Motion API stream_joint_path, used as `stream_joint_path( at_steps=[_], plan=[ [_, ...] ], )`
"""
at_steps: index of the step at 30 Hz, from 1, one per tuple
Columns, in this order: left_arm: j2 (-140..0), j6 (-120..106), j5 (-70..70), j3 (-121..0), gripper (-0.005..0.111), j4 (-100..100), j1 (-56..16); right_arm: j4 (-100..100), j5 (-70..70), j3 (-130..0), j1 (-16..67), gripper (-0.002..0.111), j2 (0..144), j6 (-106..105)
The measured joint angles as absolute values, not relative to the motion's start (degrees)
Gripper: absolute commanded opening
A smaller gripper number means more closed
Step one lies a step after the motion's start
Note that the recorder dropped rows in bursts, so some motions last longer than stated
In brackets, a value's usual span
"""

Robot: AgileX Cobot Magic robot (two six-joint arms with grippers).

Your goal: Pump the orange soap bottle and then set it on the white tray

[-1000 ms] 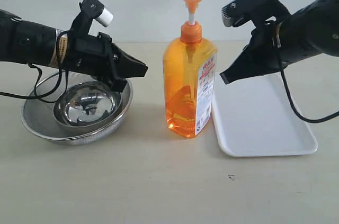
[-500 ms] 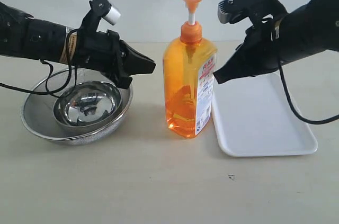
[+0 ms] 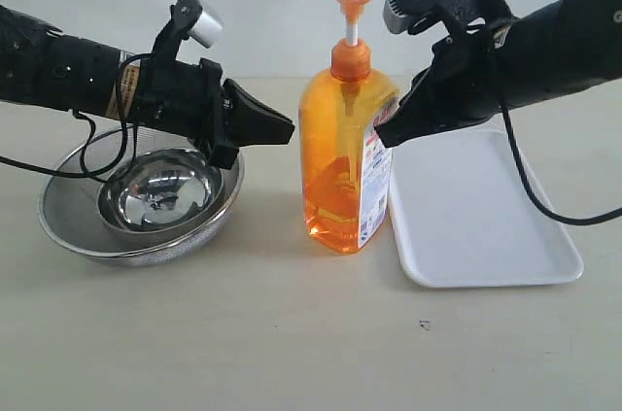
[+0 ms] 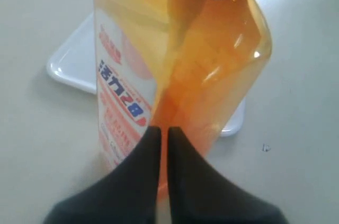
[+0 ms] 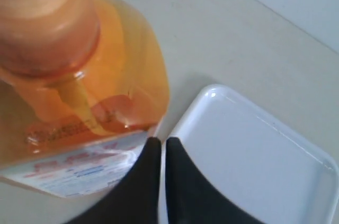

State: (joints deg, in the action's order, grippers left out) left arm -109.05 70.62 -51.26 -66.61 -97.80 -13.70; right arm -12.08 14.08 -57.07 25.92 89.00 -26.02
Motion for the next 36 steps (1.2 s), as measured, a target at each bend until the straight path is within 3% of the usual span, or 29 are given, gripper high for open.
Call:
stream_joint_path(
  at_steps=[36],
  plan=[
    [-109.3, 64.9, -46.8, -67.1, 0.005, -92.6, -15.3, -12.3, 5.4, -58.0, 25.9, 0.000, 93.6, -28.4]
  ],
)
